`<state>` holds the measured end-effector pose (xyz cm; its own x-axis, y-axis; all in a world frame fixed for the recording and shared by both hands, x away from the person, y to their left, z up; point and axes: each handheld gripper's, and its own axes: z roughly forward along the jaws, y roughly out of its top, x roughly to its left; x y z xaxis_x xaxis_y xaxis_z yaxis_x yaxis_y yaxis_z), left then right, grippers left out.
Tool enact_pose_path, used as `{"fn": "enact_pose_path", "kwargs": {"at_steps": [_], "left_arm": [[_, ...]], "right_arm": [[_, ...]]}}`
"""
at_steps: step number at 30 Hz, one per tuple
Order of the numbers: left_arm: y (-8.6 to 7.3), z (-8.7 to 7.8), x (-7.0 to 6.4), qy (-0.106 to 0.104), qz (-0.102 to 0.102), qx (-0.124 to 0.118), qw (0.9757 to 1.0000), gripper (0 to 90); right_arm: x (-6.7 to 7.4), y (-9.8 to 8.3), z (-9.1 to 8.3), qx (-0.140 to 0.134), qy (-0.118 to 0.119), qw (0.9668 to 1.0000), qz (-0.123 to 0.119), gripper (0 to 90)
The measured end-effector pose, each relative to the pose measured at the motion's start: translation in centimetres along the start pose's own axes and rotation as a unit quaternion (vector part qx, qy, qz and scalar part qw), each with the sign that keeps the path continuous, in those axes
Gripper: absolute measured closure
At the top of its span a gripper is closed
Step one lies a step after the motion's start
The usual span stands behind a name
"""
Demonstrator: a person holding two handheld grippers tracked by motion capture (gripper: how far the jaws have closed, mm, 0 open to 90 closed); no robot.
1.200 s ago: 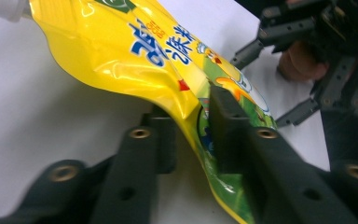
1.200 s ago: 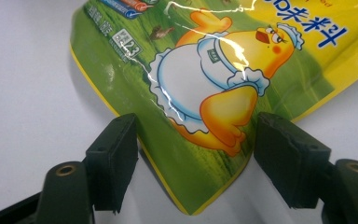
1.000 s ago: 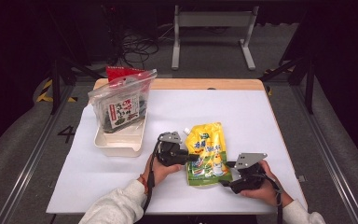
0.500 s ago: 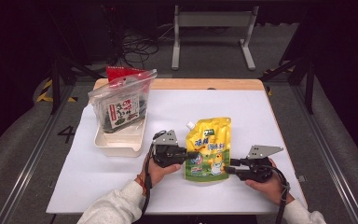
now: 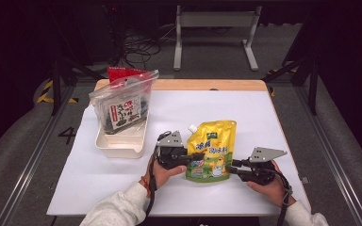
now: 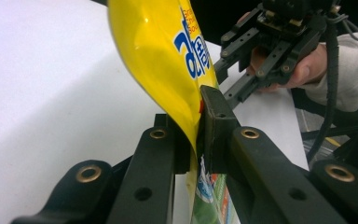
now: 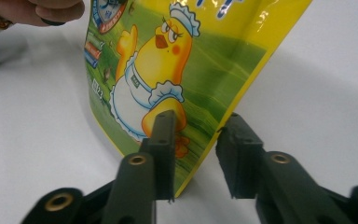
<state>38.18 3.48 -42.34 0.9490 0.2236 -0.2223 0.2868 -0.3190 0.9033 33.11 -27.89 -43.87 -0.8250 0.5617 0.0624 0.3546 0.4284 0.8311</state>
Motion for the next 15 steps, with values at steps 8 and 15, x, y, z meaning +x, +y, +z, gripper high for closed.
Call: {"fn": "enact_pose_path", "kwargs": {"at_steps": [8, 15], "left_arm": [[0.6, -0.6, -0.4, 0.008, 0.024, -0.004, 0.9997, 84.7], [0.9, -1.3, -0.6, 0.025, 0.040, -0.010, 0.9988, 85.3]], "right_arm": [[0.5, -0.1, -0.1, 0.019, -0.007, 0.9997, -0.014, 43.2], [0.1, -0.3, -0.8, 0.022, -0.016, 0.9996, -0.008, 39.8]]}}
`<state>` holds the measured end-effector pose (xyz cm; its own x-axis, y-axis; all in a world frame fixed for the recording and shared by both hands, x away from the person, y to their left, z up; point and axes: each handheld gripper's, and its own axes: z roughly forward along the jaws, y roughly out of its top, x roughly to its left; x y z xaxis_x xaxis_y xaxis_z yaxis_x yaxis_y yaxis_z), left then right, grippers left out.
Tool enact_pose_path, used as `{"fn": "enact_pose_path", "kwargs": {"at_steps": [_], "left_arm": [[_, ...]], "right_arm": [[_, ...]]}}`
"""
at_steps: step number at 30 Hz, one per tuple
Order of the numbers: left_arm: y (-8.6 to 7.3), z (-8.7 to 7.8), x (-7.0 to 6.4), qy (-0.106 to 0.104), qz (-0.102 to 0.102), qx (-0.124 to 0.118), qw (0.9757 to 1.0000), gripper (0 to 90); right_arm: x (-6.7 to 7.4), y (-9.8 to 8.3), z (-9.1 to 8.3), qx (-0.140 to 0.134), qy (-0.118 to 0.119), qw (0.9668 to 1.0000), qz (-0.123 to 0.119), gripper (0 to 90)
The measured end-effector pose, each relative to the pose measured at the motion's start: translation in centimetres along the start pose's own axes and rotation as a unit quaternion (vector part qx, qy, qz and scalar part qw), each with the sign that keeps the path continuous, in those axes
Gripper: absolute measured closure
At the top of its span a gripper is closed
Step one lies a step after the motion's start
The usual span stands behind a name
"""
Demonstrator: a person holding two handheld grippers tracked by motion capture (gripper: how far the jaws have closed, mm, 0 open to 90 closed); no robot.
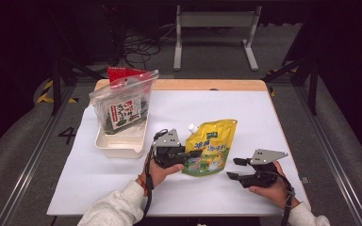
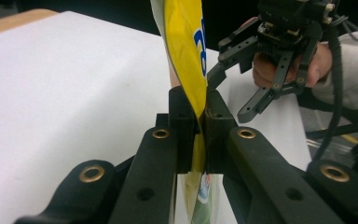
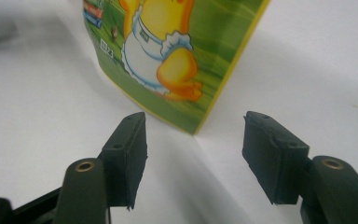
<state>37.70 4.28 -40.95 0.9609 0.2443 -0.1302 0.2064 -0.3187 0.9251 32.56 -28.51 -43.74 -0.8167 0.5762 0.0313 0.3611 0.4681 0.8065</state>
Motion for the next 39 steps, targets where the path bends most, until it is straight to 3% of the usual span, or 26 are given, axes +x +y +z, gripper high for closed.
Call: {"fn": "enact_pose_path", "kwargs": {"at_steps": [5, 17, 23, 30, 31, 32, 39], "left_arm": [[0.3, -0.8, -0.1, 0.004, 0.017, -0.006, 0.9998, 85.4], [1.4, -3.5, -0.2, 0.023, 0.032, -0.030, 0.9988, 85.4], [1.9, -6.9, -0.2, 0.039, 0.048, -0.052, 0.9967, 85.4], [2.3, -11.5, 0.5, 0.077, 0.064, -0.077, 0.9920, 85.4], [2.3, -11.5, 0.5, 0.077, 0.064, -0.077, 0.9920, 85.5], [2.4, -12.7, 0.7, 0.085, 0.073, -0.077, 0.9907, 85.4], [1.6, -16.4, 1.7, 0.110, 0.075, -0.090, 0.9870, 85.5]], "right_arm": [[-0.5, -0.3, -0.3, -0.003, -0.004, 0.9999, 0.011, 39.4], [-0.8, -0.4, -0.2, 0.001, -0.006, 0.9999, 0.014, 38.0], [-0.7, -0.4, -0.1, 0.001, -0.003, 0.9999, 0.015, 37.8], [-0.7, -0.6, -0.1, 0.003, -0.003, 0.9999, 0.014, 37.3], [-0.7, -0.6, -0.2, 0.002, -0.003, 0.9999, 0.017, 37.2], [-0.8, -0.6, -0.2, 0.001, -0.003, 0.9998, 0.019, 37.2], [-0.6, -0.6, 0.1, 0.005, -0.001, 0.9999, 0.016, 37.1]]}}
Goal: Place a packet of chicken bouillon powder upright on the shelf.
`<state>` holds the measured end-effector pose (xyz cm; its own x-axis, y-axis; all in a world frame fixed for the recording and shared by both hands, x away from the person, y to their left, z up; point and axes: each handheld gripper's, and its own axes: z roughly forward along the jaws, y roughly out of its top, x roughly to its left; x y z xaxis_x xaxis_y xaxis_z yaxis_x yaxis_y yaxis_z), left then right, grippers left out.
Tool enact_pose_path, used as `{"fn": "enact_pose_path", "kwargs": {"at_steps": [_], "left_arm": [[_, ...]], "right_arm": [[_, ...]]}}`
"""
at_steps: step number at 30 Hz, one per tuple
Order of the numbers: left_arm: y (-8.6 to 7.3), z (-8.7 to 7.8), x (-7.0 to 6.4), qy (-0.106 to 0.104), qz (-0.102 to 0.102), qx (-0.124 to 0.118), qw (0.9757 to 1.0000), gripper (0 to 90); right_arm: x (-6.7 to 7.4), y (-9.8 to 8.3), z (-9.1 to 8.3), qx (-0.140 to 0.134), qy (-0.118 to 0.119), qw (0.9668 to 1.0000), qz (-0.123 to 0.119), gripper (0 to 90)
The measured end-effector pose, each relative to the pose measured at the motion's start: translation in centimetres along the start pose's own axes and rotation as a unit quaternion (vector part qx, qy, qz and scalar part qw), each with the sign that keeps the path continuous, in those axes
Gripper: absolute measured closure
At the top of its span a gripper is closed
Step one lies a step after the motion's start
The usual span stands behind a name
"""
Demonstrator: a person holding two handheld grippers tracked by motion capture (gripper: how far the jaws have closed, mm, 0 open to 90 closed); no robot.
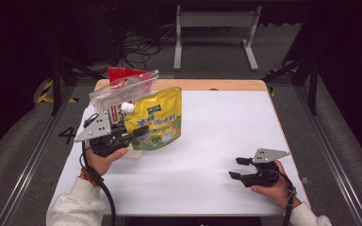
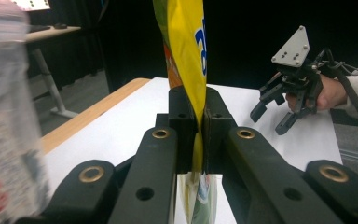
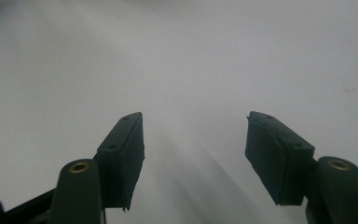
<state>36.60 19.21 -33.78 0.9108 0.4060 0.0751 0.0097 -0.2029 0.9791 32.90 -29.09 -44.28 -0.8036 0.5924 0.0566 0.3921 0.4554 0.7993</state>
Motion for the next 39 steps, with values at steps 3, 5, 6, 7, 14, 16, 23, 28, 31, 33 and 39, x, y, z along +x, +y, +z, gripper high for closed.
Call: {"fn": "enact_pose_path", "kwargs": {"at_steps": [3, 5, 6, 7, 14, 16, 23, 28, 31, 33, 39], "left_arm": [[-0.3, -1.1, 0.6, 0.013, 0.008, 0.009, 0.9998, 85.4], [-0.6, -1.9, 1.3, 0.017, 0.004, 0.004, 0.9998, 85.4], [-0.8, -2.3, 1.6, 0.019, 0.003, 0.004, 0.9998, 85.4], [-1.0, -2.6, 1.8, 0.021, 0.004, 0.007, 0.9998, 85.4], [-2.7, -4.7, 3.7, 0.039, 0.004, 0.016, 0.9991, 85.4], [-3.1, -5.3, 4.1, 0.042, 0.003, 0.022, 0.9989, 85.4], [-4.4, -7.0, 5.1, 0.041, -0.005, 0.031, 0.9987, 85.4], [-5.1, -7.3, 5.5, 0.022, -0.010, 0.033, 0.9992, 85.4], [-5.4, -6.6, 5.7, 0.016, -0.017, 0.050, 0.9985, 85.5], [-5.7, -6.0, 5.8, 0.018, -0.016, 0.074, 0.9969, 85.6], [-6.7, -6.2, 6.3, 0.025, -0.031, 0.069, 0.9968, 85.6]], "right_arm": [[0.0, 0.0, 0.1, 0.002, 0.000, 1.0000, 0.000, 36.9], [0.0, -0.1, 0.2, 0.003, 0.001, 1.0000, 0.001, 36.8], [0.0, -0.1, 0.3, 0.004, 0.001, 1.0000, 0.002, 36.8], [0.0, -0.1, 0.3, 0.005, 0.002, 1.0000, 0.002, 36.7], [0.0, -0.2, 0.6, 0.009, 0.003, 0.9999, 0.005, 36.0], [0.0, -0.2, 0.7, 0.011, 0.004, 0.9999, 0.005, 36.0], [0.1, -0.2, 0.9, 0.013, 0.006, 0.9999, 0.004, 35.7], [0.2, -0.2, 1.0, 0.016, 0.006, 0.9998, 0.003, 35.5], [0.2, -0.2, 1.1, 0.017, 0.007, 0.9998, 0.003, 35.3], [0.2, -0.2, 1.1, 0.018, 0.008, 0.9998, 0.003, 35.2], [0.4, -0.1, 1.2, 0.021, 0.009, 0.9997, -0.003, 35.2]]}}
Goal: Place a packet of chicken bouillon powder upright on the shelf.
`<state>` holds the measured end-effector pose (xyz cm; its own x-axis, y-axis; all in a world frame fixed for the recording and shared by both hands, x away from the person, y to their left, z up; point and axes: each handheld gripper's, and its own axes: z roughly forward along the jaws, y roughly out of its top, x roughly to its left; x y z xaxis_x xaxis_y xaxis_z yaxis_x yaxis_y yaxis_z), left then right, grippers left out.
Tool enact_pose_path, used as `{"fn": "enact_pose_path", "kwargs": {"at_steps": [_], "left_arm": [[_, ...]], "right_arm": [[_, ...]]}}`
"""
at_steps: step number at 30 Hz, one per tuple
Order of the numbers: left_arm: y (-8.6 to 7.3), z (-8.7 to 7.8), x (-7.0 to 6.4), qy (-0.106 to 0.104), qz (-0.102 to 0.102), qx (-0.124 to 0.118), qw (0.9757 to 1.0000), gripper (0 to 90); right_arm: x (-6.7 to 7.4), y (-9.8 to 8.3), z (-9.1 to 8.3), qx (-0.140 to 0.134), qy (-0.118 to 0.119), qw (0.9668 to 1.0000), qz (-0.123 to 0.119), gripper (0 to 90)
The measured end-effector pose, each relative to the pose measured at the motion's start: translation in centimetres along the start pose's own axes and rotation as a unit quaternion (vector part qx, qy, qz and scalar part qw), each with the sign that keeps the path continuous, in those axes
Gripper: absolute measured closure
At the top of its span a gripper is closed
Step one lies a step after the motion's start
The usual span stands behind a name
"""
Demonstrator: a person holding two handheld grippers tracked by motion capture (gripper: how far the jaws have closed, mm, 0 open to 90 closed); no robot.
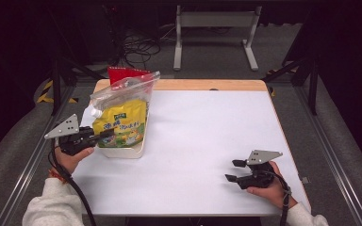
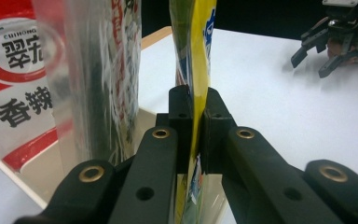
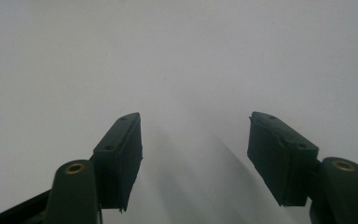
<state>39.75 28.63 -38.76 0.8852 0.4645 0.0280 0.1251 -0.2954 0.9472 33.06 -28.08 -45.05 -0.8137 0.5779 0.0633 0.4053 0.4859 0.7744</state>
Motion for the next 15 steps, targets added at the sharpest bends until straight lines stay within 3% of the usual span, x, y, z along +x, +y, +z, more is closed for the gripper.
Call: {"fn": "enact_pose_path", "kwargs": {"at_steps": [15], "left_arm": [[-1.7, 0.2, 0.1, 0.027, -0.028, 0.019, 0.9991, 85.7]], "right_arm": [[0.2, 0.2, -0.4, -0.006, -0.003, 1.0000, -0.007, 35.0]]}}
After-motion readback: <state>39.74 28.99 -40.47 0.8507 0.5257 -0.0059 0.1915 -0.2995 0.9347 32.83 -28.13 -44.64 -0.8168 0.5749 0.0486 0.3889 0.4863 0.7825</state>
